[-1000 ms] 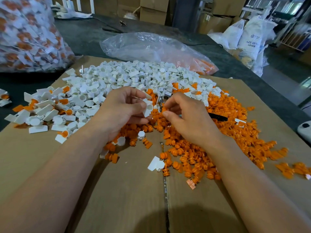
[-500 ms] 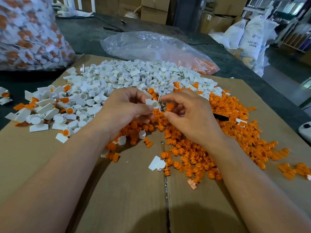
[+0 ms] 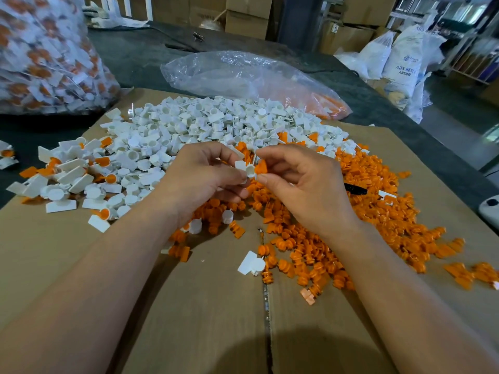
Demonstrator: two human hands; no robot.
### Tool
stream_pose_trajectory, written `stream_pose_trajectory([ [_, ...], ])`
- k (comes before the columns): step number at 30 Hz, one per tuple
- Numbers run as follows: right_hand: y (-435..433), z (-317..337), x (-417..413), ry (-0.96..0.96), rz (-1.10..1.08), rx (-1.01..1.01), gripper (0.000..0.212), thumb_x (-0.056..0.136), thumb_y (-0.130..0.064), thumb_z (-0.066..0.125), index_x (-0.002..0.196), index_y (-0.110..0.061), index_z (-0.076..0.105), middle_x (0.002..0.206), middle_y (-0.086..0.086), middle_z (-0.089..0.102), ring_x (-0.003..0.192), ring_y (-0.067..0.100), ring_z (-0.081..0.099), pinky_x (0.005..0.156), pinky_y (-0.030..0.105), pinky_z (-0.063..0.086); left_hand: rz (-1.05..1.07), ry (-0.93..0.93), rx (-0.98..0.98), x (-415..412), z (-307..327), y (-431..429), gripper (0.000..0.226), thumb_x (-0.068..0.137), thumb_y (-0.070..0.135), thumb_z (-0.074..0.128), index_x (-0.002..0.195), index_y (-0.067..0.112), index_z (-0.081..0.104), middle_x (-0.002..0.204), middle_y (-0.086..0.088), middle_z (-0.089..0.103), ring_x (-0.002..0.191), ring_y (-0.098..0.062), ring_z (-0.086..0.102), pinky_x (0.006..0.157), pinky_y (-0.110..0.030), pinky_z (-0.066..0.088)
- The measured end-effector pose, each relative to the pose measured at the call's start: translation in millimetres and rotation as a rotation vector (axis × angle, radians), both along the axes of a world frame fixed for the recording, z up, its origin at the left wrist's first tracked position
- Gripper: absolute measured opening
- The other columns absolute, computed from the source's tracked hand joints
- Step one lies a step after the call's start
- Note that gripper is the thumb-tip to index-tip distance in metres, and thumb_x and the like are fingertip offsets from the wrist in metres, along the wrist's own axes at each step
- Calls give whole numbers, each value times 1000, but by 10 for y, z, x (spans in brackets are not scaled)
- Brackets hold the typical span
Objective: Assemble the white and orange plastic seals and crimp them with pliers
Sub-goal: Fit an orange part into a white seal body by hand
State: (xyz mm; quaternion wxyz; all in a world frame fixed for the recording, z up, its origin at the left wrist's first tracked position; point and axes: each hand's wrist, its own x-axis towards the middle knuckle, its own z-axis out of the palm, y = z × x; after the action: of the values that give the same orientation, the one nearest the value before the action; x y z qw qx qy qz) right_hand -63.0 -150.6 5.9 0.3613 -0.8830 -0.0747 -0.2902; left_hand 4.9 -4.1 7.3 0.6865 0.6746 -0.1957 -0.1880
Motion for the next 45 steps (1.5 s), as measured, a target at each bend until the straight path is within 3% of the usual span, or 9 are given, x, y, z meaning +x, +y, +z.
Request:
stream_pose_trajectory([
  [12,-19,-32,18,-18,53,-87,24,72,-12,73,96,-10,71,87,-2,65,80,10,62,72,31,53,-63,-31,27,-10,-18,-3,11,78,-8,64,76,2,60,58,-9,68,49,-15,65,46,-20,52],
  [19,-36,-12,26,2,82,-16,30,71,-9,75,99,-17,68,86,-2,64,78,12,63,70,31,54,-67,15,-8,2,0,-2,12,77,-10,62,76,1,59,60,-11,68,47,-15,64,44,-20,51],
  [28,-40,-14,18,45,58,8,29,71,-11,75,100,-8,70,87,6,69,81,16,66,75,34,55,-64,13,-11,-7,-2,-1,11,77,-10,62,76,1,60,57,-9,67,48,-14,64,44,-19,50],
  [35,-56,-14,27,46,46,-2,29,72,-12,74,100,-6,70,87,0,67,82,13,64,75,28,52,-77,-3,4,-25,-15,-5,12,77,-11,62,76,1,60,57,-8,66,48,-14,64,45,-19,51],
  [45,-51,-9,21,67,61,26,29,70,-8,75,99,-8,70,87,-3,66,81,11,64,75,34,54,-64,7,-17,-35,-12,-9,15,76,-12,62,73,2,59,55,-9,66,45,-14,63,42,-18,48],
])
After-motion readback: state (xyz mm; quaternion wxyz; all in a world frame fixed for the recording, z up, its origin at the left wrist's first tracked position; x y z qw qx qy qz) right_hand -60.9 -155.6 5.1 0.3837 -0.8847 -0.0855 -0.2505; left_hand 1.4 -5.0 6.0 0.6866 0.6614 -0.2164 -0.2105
